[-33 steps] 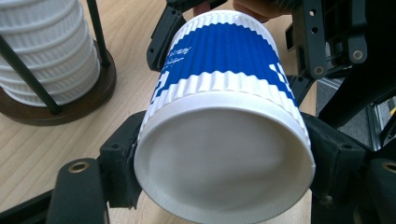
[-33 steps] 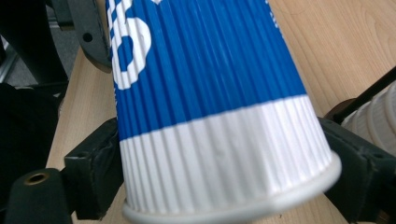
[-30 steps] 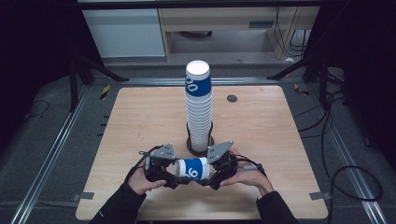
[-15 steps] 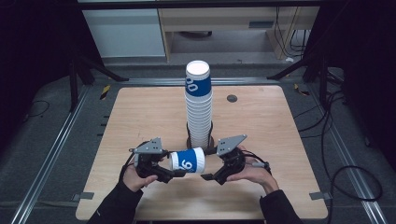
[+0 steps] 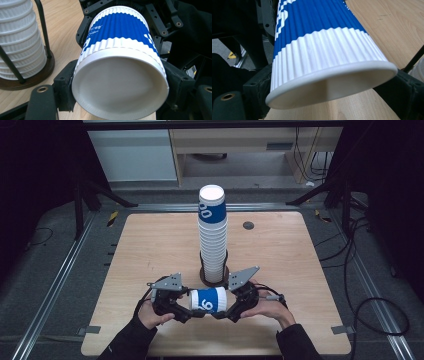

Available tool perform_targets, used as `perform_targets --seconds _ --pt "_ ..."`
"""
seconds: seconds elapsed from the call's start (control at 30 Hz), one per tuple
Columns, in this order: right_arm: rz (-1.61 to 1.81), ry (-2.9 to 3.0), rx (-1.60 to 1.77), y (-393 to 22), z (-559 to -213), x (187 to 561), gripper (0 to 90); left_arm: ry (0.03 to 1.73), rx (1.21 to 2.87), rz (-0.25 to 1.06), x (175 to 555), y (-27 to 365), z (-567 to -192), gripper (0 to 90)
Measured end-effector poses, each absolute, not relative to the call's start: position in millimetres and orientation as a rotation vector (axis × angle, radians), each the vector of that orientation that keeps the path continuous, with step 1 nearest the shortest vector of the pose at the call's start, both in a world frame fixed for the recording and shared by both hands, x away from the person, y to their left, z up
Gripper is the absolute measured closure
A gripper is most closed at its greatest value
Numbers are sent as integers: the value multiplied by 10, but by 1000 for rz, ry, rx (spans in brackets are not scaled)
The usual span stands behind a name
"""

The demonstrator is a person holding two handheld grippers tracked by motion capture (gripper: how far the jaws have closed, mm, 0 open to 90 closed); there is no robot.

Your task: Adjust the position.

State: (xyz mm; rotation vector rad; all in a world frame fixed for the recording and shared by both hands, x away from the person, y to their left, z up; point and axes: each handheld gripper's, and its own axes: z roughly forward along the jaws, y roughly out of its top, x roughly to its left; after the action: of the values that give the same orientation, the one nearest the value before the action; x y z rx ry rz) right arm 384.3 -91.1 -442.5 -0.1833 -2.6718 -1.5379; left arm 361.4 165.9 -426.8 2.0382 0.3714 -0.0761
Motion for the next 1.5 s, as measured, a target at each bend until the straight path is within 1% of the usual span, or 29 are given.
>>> perform_targets --seconds 0.03,0.27,0.47,0.63,0.9,1.03,1.17,1.27,1.33,1.5 --pt "-1536 -2667 -176 -911 -4426 3842 135 371 2039 -77 3615 1658 -4270 254" --pt "-1525 -2669 -170 -916 -4435 3843 157 376 2050 -70 3620 1657 -4270 249" --pt "-1499 -2722 -176 -962 -4414 3850 164 382 2053 -44 3630 1727 -4211 182" --pt "-1429 -2791 -176 -979 -4431 3853 163 378 2133 -14 3649 1760 -4226 152" --pt "-1313 -2852 -141 -856 -4519 3818 161 333 2259 -28 3627 1628 -4348 142" --pt "-1255 -2876 -116 -779 -4563 3789 160 303 2327 -27 3613 1559 -4406 147" --pt "-1225 -2882 -90 -729 -4587 3768 160 295 2363 -32 3605 1515 -4456 174" --pt "-1218 -2883 -75 -716 -4588 3760 160 292 2369 -40 3603 1505 -4471 229" --pt "-1222 -2880 -80 -714 -4586 3758 160 295 2365 -49 3605 1506 -4476 250" --pt "-1220 -2870 -85 -720 -4586 3762 150 298 2355 -65 3609 1514 -4480 256"
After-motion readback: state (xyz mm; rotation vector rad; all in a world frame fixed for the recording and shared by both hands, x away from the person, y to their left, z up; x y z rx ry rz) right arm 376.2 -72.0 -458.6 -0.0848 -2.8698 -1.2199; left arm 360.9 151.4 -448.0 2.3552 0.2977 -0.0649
